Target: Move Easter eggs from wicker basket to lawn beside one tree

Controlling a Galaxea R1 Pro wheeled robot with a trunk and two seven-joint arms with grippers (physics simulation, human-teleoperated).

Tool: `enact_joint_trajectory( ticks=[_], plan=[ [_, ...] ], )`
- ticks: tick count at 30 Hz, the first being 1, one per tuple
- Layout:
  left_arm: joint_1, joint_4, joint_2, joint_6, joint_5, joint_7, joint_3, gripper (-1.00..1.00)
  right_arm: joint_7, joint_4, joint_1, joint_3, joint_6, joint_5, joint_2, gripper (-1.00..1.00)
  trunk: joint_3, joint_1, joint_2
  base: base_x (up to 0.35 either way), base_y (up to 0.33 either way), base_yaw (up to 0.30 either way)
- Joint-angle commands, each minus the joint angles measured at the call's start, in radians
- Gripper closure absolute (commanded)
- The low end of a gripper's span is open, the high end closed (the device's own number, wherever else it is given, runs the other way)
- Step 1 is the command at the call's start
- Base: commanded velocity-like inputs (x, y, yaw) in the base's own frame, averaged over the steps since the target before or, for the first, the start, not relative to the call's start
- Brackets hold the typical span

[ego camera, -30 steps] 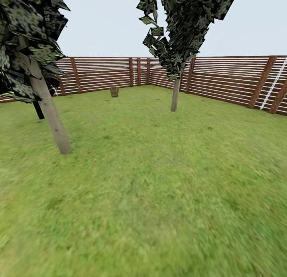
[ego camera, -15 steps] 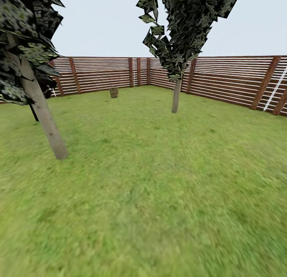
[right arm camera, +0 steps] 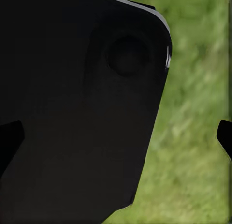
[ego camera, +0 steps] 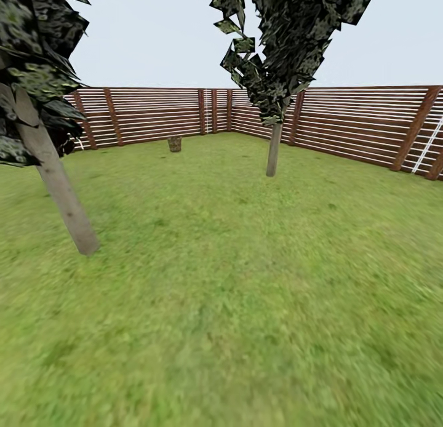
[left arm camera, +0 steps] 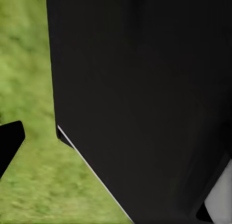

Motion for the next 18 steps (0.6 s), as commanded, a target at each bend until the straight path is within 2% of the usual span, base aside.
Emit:
enact_joint_trajectory(
  ticks=[1,18],
  plan=[
    [0.000,-0.001,0.000,0.001,0.000,0.001,0.007,-1.00,0.000,0.001,-0.001,0.003,-0.002,0.008,0.000,-1.00,-0.001,0.001,0.000,0.332,0.000,0.000],
    [0.000,-0.001,0.002,0.001,0.003,0.001,0.009,-1.00,0.005,0.004,-0.001,0.004,-0.001,0.010,-0.001,-1.00,-0.001,0.001,0.000,0.332,0.000,0.000]
  ],
)
